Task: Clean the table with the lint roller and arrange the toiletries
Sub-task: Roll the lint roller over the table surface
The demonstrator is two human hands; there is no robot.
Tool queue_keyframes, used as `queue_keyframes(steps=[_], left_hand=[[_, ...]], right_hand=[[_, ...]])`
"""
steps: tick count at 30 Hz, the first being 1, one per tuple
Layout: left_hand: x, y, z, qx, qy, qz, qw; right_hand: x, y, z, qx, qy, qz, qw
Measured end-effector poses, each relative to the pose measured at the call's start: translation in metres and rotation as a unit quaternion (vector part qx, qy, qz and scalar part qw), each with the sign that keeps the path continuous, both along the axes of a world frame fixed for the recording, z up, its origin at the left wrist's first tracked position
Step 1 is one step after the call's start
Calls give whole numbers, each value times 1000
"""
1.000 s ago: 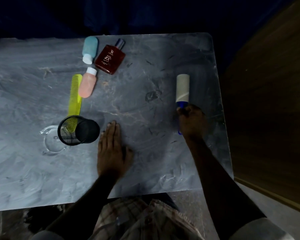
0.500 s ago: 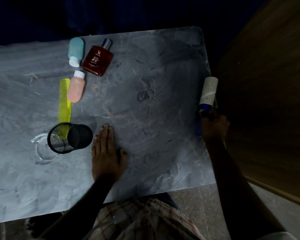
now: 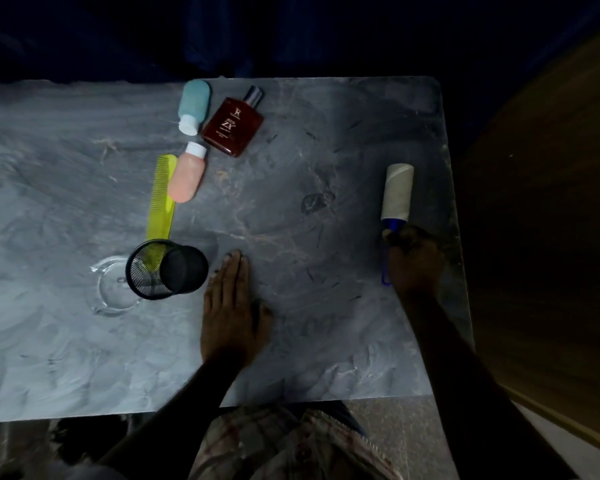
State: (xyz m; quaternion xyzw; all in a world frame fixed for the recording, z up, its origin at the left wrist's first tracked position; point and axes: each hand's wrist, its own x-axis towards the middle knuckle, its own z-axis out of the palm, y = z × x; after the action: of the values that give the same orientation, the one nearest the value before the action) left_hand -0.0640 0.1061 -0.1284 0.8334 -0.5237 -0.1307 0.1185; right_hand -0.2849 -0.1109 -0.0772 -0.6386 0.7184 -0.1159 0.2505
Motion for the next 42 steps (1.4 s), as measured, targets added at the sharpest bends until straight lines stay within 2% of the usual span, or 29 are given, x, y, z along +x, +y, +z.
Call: queue_keyframes(steps=[6,14,21,28,32,42], left_hand=[[2,1,-3,-9,-20,-16,1000],[3,1,-4,-11,-19,-20,1000],[3,1,-5,-14,-24,-22,999],[3,1,-6,-22,-21,-21,999],[3,1,-5,-19,-15,-20,1000],[0,-5,-1,-8,-1,-14,1000]], right_hand=[[47,4,-5,-3,33,89,995],[108,29,-4,-28,-10,211,977],[140,54,-5,-21,-7,311,950],[152,56,-3,-59,23,395,916],[152,44,-2,-66,32,417,906],[152,24,-2,-55,44,389,919]])
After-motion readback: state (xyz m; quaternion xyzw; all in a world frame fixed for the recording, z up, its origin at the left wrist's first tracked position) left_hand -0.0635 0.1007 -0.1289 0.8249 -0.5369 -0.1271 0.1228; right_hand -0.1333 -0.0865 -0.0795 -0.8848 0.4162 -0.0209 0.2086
